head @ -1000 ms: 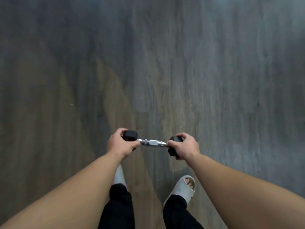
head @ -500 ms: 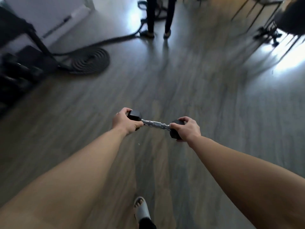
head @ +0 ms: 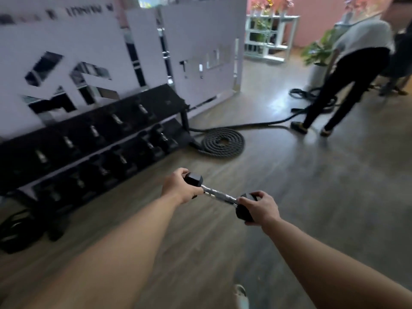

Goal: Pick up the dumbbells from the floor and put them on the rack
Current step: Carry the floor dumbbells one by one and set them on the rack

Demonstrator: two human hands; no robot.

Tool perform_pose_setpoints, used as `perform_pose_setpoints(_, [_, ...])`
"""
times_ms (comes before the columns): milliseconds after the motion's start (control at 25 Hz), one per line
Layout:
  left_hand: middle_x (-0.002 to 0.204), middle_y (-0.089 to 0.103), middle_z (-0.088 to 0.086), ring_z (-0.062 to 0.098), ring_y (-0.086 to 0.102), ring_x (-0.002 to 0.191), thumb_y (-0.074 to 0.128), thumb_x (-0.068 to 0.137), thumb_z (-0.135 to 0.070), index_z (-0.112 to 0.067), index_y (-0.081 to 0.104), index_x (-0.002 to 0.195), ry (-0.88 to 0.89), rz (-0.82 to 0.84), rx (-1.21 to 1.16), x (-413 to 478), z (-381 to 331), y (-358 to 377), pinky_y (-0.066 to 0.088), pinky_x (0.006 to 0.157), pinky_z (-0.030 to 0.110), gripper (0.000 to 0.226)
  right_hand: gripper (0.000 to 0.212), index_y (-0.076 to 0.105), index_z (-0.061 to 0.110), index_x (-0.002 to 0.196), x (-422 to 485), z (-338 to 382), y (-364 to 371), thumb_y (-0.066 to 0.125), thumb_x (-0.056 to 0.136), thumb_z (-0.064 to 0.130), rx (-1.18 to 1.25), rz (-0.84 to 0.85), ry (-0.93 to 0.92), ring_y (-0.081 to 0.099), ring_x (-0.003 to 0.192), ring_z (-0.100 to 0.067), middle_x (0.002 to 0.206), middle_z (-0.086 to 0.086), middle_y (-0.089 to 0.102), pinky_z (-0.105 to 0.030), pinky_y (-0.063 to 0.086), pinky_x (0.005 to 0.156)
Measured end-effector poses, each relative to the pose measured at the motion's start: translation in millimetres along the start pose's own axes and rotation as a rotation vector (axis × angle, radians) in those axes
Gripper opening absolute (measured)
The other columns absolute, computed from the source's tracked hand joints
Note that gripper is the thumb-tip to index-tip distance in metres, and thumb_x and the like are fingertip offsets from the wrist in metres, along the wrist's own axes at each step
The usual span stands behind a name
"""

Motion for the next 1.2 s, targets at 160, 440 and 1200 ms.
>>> perform_pose_setpoints(160, [0.108, 0.066, -0.003, 0.015, 0.064, 0.091, 0.093, 0.052, -0.036, -0.021, 0.067, 0.125, -0.125, -0.083, 0.059, 75.3, 33.4, -78.1, 0.05, 0.076, 0.023, 0.079, 0.044, 0.068, 0.021, 0.101, 47.2, 41.9, 120.4, 0.095, 0.066, 0.027, 0.056, 0.15, 0.043, 0.073, 0.087, -0.03, 0.1, -0.004, 0.066, -0.055, 0.065, 0.056])
perform_pose_setpoints(440, [0.104, 0.063, -0.001, 0.006, 0.062, 0.074, 0.096, 0.058, -0.033, -0.017, 0.065, 0.128, -0.261, -0.304, 0.025, 177.1, 117.5, -226.5, 0.051, 0.068, 0.024, 0.078, 0.049, 0.07, 0.021, 0.106, 100.9, 149.0, 330.8, 0.094, 0.064, 0.03, -0.011, 0.414, -0.003, 0.075, 0.088, -0.029, 0.106, -0.009, 0.07, -0.042, 0.065, 0.053])
perform_pose_setpoints(1200, [0.107, 0.066, -0.001, 0.019, 0.064, 0.091, 0.096, 0.057, -0.032, -0.028, 0.064, 0.118, -0.393, -0.232, 0.217, 449.2, 462.0, -615.1, 0.055, 0.076, 0.032, 0.068, 0.049, 0.064, 0.019, 0.116, 54.9, 249.4, 915.5, 0.09, 0.075, 0.029, -0.015, 0.603, 0.234, 0.073, 0.093, -0.028, 0.11, -0.009, 0.069, -0.049, 0.067, 0.064])
Point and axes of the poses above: each hand's wrist, its own x-axis towards the middle knuckle, its own y-axis out of the palm, z = x × y, the point moved 1 cm from there along x, towards the middle knuckle
